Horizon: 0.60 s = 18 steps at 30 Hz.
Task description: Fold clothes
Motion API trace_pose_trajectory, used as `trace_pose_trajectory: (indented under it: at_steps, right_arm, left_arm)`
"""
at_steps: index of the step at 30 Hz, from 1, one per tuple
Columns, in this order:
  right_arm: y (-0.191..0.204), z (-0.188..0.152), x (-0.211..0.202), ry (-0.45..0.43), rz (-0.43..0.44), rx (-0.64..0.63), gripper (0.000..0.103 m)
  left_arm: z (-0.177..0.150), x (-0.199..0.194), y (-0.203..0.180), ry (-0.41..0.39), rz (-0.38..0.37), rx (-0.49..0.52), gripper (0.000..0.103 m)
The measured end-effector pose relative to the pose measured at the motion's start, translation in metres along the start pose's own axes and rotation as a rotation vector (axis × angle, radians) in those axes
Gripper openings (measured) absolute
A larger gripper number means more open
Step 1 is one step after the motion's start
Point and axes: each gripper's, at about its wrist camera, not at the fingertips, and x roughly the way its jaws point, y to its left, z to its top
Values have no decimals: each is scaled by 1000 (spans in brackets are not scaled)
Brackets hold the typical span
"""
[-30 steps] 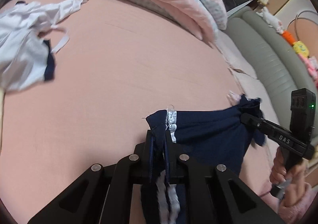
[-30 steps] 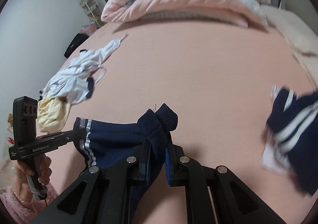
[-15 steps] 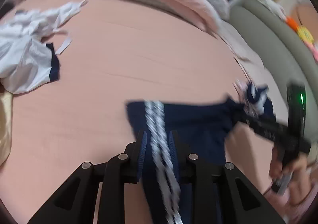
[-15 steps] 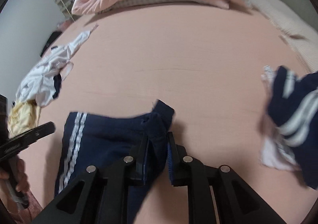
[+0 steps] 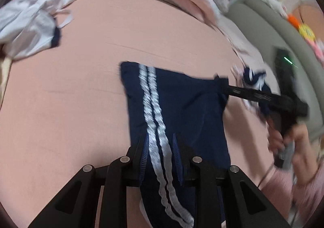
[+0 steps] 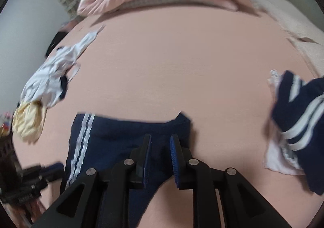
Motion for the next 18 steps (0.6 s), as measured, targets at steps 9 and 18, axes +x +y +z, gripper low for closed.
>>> trace_pose_trajectory:
  at_steps: [9, 18]
  right_arm:
    - [-20, 6, 20, 33, 10, 80, 23]
    - [4, 7, 26, 61, -62, -28, 28]
  left_arm:
    - [54, 36, 14, -27, -11, 31, 21]
    - [64, 19, 26, 8, 120, 14, 21]
